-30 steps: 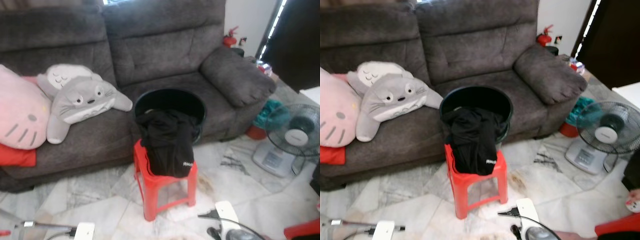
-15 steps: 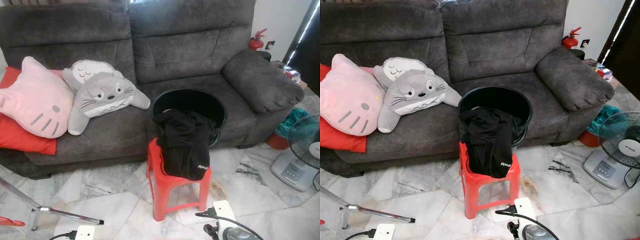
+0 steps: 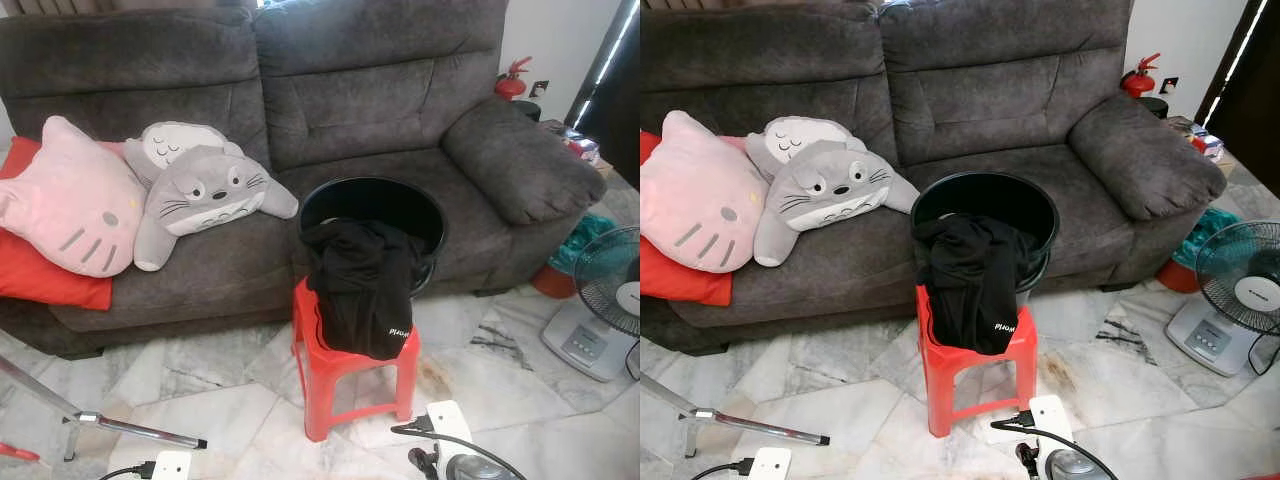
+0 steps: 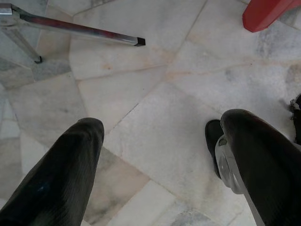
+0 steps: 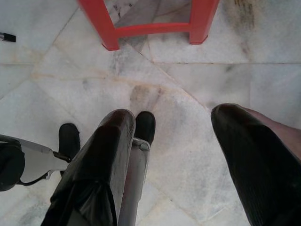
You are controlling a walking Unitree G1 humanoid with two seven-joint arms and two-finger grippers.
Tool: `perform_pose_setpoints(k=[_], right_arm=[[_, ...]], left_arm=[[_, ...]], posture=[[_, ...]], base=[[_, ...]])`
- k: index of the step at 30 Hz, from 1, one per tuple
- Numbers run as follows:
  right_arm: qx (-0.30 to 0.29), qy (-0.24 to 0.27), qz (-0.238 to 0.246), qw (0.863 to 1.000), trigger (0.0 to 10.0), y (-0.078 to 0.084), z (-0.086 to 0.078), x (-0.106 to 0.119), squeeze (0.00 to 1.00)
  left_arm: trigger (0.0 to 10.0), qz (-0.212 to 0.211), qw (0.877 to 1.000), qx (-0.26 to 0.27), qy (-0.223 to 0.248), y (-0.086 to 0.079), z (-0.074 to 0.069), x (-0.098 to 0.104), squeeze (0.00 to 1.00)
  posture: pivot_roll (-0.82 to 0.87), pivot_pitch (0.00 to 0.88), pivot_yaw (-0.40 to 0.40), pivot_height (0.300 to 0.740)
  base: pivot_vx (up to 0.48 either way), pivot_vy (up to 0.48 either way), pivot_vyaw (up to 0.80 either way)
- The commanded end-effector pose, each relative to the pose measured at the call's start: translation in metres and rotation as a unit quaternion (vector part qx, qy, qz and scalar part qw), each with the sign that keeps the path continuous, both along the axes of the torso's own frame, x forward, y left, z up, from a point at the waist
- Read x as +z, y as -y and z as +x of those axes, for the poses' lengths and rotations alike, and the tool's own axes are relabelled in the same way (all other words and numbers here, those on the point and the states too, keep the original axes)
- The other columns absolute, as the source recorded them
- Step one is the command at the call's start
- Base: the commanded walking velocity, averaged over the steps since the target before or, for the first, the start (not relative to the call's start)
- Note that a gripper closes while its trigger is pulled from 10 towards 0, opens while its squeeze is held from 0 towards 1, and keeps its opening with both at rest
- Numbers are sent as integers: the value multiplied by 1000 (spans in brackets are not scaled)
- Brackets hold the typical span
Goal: Hang hanger
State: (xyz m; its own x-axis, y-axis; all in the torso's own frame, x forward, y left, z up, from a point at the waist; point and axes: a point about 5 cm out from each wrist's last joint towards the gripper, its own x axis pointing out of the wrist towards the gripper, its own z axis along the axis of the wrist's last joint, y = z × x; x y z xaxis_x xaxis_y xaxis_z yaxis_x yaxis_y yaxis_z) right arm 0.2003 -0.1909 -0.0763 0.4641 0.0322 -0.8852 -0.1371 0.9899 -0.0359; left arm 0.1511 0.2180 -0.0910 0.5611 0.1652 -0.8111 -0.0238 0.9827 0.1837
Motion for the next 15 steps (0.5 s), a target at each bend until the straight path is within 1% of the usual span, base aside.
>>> perform_pose_setpoints(k=[1, 9, 15], right_arm=[[2, -2, -2, 1000, 10000, 0, -3, -1, 0], [1, -1, -4, 1000, 10000, 1, -4, -2, 0], [0, -3, -9, 1000, 10000, 2, -5, -2, 0]], left_arm=[[10000, 6, 1000, -8, -15, -1, -6, -2, 0], [10000, 5, 1000, -9, -15, -1, -7, -3, 0], [10000, 4, 1000, -6, -16, -4, -10, -3, 0]], posture=[[-102, 0, 68, 740], [-107, 0, 66, 740], [-109, 0, 65, 740]], base=[[0, 0, 0], [0, -281, 0], [0, -281, 0]])
